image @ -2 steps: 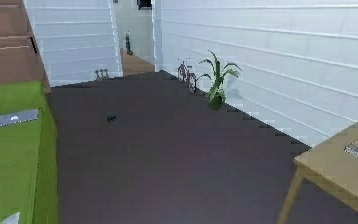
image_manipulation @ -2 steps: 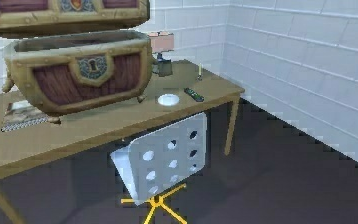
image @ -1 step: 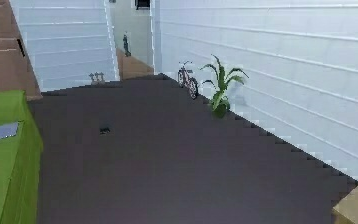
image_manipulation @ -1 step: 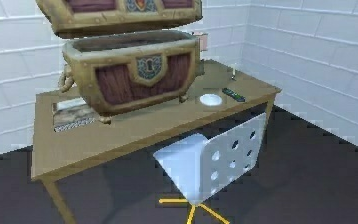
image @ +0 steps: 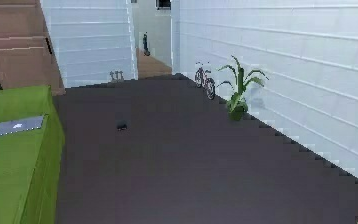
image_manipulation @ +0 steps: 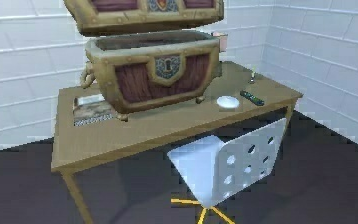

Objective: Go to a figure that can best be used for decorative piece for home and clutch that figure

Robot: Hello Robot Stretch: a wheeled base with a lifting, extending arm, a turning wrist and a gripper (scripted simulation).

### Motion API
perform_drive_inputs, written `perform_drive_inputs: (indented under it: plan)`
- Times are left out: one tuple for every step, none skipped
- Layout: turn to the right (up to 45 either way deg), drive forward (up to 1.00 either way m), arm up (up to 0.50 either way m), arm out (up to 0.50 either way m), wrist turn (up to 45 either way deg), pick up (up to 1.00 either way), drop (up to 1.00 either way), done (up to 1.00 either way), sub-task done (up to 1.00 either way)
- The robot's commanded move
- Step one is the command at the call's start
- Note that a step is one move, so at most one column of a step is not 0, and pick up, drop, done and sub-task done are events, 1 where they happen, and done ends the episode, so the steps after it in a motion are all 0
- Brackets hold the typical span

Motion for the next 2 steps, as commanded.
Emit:
perform_drive_inputs:
  plan:
    - [-3.0, 0.00, 0.00, 0.00, 0.0, 0.00, 0.00, 0.00, 0.00]
    - [0.0, 1.00, 0.00, 0.00, 0.0, 0.00, 0.00, 0.00, 0.00]
